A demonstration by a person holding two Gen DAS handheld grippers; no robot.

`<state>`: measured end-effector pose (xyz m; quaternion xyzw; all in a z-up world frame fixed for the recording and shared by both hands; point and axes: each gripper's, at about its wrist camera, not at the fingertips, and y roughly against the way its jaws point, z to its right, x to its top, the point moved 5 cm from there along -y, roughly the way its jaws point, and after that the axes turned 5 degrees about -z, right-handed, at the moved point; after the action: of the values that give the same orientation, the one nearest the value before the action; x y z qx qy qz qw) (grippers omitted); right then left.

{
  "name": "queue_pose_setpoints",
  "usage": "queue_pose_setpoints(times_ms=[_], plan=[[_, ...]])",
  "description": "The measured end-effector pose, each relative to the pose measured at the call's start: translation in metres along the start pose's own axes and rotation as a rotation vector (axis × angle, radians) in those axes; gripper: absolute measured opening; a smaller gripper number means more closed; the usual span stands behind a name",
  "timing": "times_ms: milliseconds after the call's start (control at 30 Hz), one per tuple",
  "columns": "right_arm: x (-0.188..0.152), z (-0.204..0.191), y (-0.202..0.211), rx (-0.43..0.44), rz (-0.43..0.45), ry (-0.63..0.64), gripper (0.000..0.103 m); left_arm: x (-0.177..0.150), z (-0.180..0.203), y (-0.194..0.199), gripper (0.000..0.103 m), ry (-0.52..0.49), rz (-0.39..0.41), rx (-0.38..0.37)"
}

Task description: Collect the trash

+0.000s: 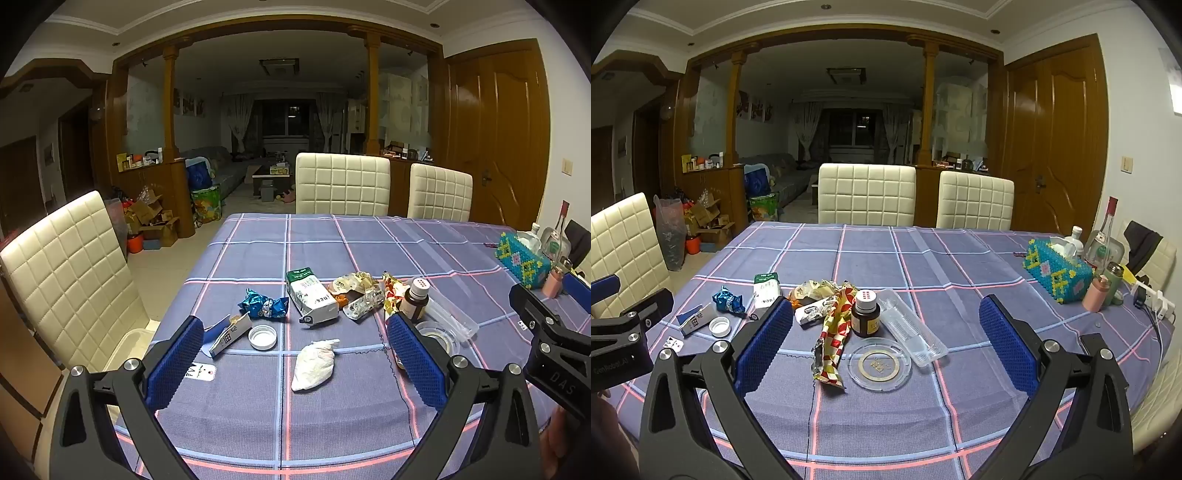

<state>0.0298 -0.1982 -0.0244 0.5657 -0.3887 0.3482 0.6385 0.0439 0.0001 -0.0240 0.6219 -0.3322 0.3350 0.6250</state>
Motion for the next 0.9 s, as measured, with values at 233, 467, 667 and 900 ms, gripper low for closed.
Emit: queue_pose_setpoints(times_ms=[233, 467, 667, 900], plan=[[-0.0006, -0.0006, -0.0001, -0.001, 0.000, 0.004, 0.099, -0.0001, -0.0003, -0.0010, 0.097, -0.002, 0.000, 0.002], [-0.0009, -0.0006, -0.0004, -0.002, -0.002, 0.004, 0.099, 0.0003, 0.0006, -0.0001, 0.097, -0.006, 0.003, 0.004], [-0.0012, -0.0005, -0.0004, -0.002, -0.002, 0.004, 0.099, 0.0001, 0.0002, 0.0001, 0.097, -0.006, 0.003, 0.004], [-0.0015, -0.0004, -0.0005, -0.001, -0.003, 0.004, 0.099, 0.0001, 0.0002, 0.0001, 0.097, -0.006, 0.003, 0.005]])
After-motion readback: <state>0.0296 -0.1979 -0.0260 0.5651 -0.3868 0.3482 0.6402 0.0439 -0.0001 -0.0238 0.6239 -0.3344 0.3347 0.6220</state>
